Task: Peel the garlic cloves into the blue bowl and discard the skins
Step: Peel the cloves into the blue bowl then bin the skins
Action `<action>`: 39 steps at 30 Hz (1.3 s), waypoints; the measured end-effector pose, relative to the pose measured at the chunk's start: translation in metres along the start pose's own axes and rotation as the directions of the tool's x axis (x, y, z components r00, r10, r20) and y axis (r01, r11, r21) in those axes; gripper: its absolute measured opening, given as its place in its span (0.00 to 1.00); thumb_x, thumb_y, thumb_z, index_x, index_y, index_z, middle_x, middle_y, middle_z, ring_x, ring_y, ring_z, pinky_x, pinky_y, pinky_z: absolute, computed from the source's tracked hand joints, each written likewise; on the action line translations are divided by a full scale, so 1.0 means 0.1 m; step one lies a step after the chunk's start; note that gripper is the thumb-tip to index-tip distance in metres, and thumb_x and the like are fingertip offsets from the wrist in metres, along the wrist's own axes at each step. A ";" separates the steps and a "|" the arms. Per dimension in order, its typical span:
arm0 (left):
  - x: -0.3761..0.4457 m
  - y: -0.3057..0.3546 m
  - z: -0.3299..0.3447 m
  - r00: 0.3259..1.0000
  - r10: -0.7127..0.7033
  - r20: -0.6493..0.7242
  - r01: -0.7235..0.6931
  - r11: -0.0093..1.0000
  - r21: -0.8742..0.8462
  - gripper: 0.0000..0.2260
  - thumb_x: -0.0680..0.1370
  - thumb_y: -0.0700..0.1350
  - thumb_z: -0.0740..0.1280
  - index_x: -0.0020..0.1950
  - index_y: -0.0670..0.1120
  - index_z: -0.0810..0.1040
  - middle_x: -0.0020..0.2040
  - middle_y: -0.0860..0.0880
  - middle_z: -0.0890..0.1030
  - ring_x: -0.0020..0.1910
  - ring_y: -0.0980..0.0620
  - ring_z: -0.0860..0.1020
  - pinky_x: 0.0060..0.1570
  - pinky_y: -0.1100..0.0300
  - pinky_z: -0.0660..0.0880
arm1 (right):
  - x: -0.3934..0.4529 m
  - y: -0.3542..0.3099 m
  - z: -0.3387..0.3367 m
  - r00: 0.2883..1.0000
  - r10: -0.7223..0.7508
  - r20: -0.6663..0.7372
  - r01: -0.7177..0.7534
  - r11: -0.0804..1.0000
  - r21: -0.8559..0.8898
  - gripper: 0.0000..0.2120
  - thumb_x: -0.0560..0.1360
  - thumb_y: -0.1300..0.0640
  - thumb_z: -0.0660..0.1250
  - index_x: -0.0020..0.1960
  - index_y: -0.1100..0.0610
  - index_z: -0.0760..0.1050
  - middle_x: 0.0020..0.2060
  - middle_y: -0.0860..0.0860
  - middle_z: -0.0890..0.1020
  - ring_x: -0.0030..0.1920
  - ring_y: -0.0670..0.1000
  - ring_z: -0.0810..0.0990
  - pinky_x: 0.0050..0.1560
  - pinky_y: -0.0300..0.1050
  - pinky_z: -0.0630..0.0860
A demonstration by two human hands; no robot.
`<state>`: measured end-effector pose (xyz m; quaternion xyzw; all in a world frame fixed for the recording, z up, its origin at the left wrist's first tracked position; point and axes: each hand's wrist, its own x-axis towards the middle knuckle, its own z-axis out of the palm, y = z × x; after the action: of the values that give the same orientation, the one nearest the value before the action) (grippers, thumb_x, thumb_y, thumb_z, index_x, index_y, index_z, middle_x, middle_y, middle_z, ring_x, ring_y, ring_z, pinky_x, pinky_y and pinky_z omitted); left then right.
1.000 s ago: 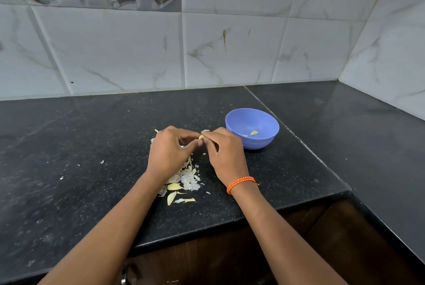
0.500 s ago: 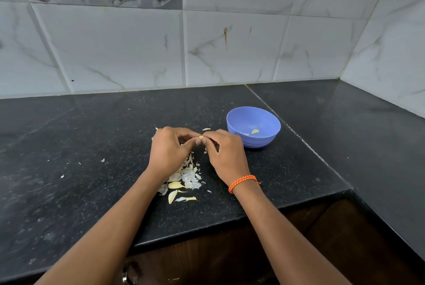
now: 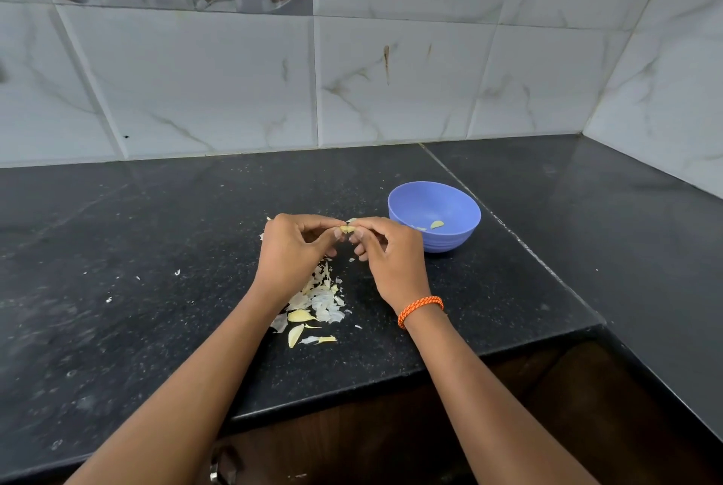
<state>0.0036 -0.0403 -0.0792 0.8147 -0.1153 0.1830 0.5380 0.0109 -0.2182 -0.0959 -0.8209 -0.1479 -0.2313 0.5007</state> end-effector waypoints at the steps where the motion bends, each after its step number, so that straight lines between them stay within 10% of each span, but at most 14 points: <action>1: 0.00 0.00 0.00 1.000 0.004 -0.005 -0.004 1.000 0.005 0.04 0.81 0.42 0.76 0.53 0.50 0.90 0.44 0.57 0.89 0.38 0.53 0.88 0.44 0.47 0.87 | 0.00 -0.01 0.00 1.000 0.003 -0.015 -0.003 1.000 -0.015 0.07 0.83 0.60 0.70 0.57 0.57 0.87 0.44 0.49 0.87 0.41 0.46 0.86 0.45 0.47 0.86; 19: 0.03 -0.03 0.03 0.995 0.004 0.096 0.007 0.993 -0.115 0.04 0.80 0.40 0.77 0.53 0.46 0.89 0.44 0.48 0.89 0.41 0.47 0.88 0.46 0.48 0.86 | -0.02 -0.09 -0.02 0.992 -0.117 -0.055 0.111 0.988 -0.111 0.12 0.76 0.46 0.67 0.44 0.53 0.83 0.37 0.45 0.83 0.37 0.48 0.81 0.37 0.54 0.80; 25: 0.04 -0.06 0.04 0.987 0.017 0.162 0.011 0.986 -0.169 0.03 0.81 0.35 0.74 0.51 0.40 0.88 0.42 0.44 0.88 0.40 0.48 0.86 0.44 0.57 0.84 | -0.03 -0.08 -0.03 0.990 -0.133 -0.047 0.130 0.990 -0.062 0.05 0.76 0.55 0.73 0.42 0.55 0.83 0.36 0.46 0.82 0.36 0.48 0.79 0.36 0.50 0.79; 39: 0.07 -0.16 0.05 0.991 -0.022 0.132 0.037 0.992 -0.118 0.05 0.80 0.36 0.75 0.51 0.43 0.90 0.43 0.46 0.89 0.40 0.43 0.88 0.49 0.46 0.86 | -0.02 -0.07 0.03 0.994 -0.108 -0.013 0.102 0.965 -0.242 0.12 0.77 0.49 0.72 0.39 0.53 0.77 0.33 0.45 0.77 0.33 0.49 0.75 0.34 0.55 0.76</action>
<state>0.0167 -0.0388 -0.0916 0.7926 -0.1492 0.1139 0.5802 0.0067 -0.2127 -0.0925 -0.8636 -0.1556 -0.2844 0.3861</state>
